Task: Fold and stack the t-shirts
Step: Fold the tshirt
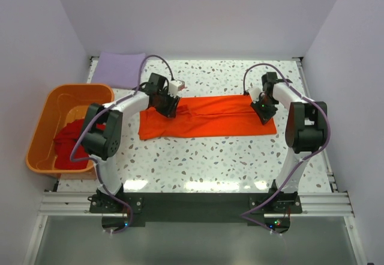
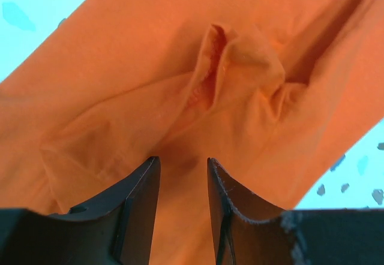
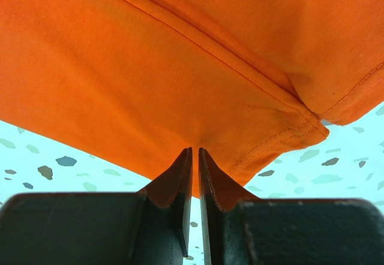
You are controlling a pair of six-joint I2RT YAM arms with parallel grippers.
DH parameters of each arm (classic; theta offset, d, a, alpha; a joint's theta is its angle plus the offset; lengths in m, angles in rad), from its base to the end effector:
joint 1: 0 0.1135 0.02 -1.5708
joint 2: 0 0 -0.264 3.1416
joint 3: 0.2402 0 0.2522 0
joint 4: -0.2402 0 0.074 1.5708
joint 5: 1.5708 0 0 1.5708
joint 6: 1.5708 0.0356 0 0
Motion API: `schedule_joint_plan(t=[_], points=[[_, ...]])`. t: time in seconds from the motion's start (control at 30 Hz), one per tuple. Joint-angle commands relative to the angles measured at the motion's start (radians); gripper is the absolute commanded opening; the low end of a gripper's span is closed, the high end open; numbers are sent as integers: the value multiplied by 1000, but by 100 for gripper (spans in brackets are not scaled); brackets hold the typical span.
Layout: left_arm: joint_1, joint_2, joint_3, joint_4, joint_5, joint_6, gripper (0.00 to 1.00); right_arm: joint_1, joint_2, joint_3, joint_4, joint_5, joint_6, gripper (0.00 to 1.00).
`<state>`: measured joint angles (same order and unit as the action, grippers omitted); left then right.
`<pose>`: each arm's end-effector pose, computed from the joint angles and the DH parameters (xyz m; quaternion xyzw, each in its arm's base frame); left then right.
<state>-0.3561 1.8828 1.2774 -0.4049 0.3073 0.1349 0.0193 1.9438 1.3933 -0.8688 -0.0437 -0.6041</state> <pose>0.3655 -0.1474 0.1833 0.2719 0.9109 -0.1764 0.2554 0.3728 0.0087 0.1740 -0.3073 0.9484 -0.0010 0.0787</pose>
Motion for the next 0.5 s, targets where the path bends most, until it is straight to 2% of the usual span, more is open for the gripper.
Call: schedule_joint_plan(t=[0.0,0.23,0.47], points=[[-6,55,79,52,18,-34,42,-1,-20,32,-10,-7,12,12],[-23,166,232,94,30,-72,43,-1,-23,32,-21,-4,9,12],[-40,139,223,94,72,-77,44,-1,-14,58,-30,-7,18,12]])
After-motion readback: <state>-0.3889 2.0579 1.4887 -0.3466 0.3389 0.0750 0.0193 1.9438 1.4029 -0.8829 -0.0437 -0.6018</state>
